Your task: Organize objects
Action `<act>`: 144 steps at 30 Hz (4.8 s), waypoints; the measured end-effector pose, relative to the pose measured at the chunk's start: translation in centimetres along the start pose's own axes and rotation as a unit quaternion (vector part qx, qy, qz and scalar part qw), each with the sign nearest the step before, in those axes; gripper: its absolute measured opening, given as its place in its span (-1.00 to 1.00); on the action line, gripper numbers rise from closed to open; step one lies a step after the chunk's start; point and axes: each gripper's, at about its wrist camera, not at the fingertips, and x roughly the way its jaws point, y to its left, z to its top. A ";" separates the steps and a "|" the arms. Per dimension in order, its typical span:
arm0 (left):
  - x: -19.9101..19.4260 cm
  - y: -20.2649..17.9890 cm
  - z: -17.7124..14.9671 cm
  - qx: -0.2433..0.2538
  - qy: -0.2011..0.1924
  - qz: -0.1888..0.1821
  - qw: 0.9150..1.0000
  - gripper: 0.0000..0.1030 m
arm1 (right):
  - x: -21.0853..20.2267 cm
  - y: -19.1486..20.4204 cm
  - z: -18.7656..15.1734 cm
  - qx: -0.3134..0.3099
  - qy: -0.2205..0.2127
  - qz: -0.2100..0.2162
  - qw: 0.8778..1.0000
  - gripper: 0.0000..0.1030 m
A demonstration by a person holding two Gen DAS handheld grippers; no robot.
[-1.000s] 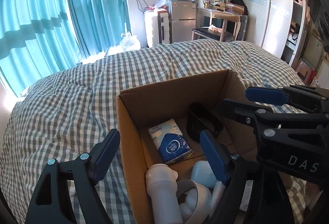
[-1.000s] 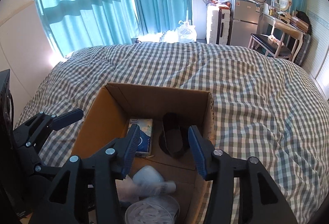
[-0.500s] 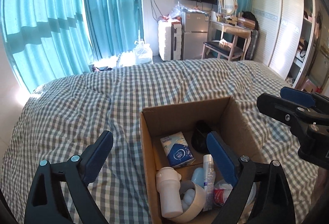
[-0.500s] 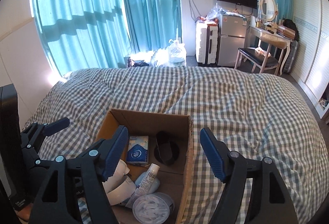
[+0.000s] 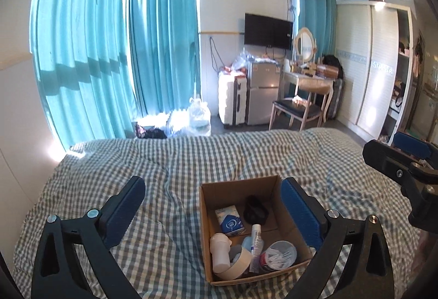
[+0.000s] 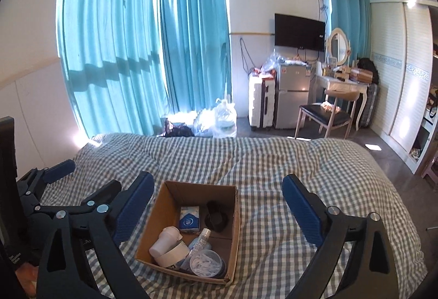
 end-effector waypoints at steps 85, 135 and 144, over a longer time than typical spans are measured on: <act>-8.3 -0.8 -18.0 -0.032 -0.086 0.067 0.994 1.00 | -8.7 0.2 -18.9 -0.022 -0.116 -0.088 0.989 0.98; -8.4 -0.4 -18.5 -0.035 -0.076 0.076 0.994 1.00 | -7.7 0.6 -19.9 -0.027 -0.102 -0.086 0.991 0.98; -8.4 -0.4 -18.5 -0.036 -0.077 0.077 0.993 1.00 | -7.4 0.7 -20.3 -0.030 -0.100 -0.085 0.991 0.98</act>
